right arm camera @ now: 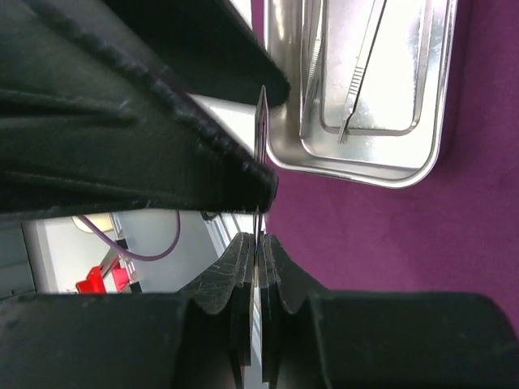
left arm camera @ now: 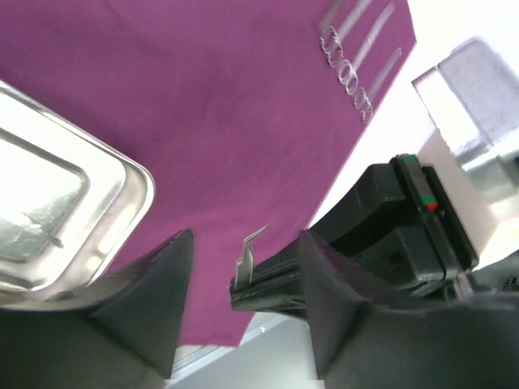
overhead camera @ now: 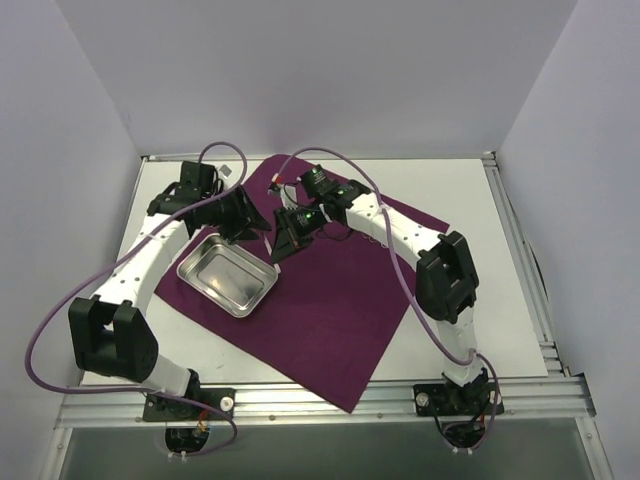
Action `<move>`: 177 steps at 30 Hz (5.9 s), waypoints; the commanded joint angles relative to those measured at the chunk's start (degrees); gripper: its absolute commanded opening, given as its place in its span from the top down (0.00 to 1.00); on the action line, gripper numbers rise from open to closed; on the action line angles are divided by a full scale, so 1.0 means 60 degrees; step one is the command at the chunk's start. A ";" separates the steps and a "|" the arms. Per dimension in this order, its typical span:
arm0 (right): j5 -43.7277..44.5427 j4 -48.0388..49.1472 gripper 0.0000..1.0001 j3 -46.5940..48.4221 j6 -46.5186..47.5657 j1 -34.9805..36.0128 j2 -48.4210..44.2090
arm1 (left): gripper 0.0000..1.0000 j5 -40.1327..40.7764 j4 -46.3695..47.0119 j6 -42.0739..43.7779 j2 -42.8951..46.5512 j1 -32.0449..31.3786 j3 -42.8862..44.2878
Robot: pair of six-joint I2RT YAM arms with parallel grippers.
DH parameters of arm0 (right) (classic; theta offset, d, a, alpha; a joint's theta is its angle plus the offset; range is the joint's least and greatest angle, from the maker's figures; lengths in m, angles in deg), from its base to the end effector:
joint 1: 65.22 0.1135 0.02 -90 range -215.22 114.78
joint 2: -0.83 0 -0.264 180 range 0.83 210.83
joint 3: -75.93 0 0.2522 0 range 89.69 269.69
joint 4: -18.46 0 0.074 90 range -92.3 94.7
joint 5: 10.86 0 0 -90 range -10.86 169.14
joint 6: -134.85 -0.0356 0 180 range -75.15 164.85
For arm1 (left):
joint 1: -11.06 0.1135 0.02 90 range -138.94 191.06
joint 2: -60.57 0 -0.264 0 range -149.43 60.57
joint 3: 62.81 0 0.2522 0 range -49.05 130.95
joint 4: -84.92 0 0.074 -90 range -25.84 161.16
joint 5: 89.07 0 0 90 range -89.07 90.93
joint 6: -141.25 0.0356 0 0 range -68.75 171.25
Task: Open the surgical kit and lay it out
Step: Place the medical item in the surgical kit, then pick up the medical item from the container.
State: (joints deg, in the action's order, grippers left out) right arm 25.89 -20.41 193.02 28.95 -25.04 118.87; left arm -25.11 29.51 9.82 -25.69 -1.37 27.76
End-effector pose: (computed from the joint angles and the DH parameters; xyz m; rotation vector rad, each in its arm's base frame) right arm 0.3403 0.3247 0.2813 -1.0265 2.1667 1.5465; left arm 0.3099 -0.0843 0.3134 -0.4416 2.5483 -0.9437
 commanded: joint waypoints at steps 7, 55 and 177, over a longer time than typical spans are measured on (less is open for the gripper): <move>0.1871 0.0243 1.00 0.1059 -0.1637 -0.0674 0.0614 | 0.27 0.2083 -0.1115 0.1513 0.0343 0.0621 0.1392; 1.0414 -0.4136 1.00 0.4854 -0.6871 -0.3006 0.4336 | 0.30 0.1367 -0.0500 0.3800 -0.0814 0.1148 0.1069; 0.5639 -0.1617 0.43 -0.0859 -0.1290 -0.3709 -0.0703 | 0.50 0.4050 -0.3416 -0.0039 -0.4651 0.0533 -0.0205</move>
State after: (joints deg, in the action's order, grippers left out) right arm 60.20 -28.89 188.45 20.92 -46.87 118.76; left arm -0.07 6.73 9.95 -51.91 1.76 25.95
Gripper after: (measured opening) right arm 0.573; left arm 0.505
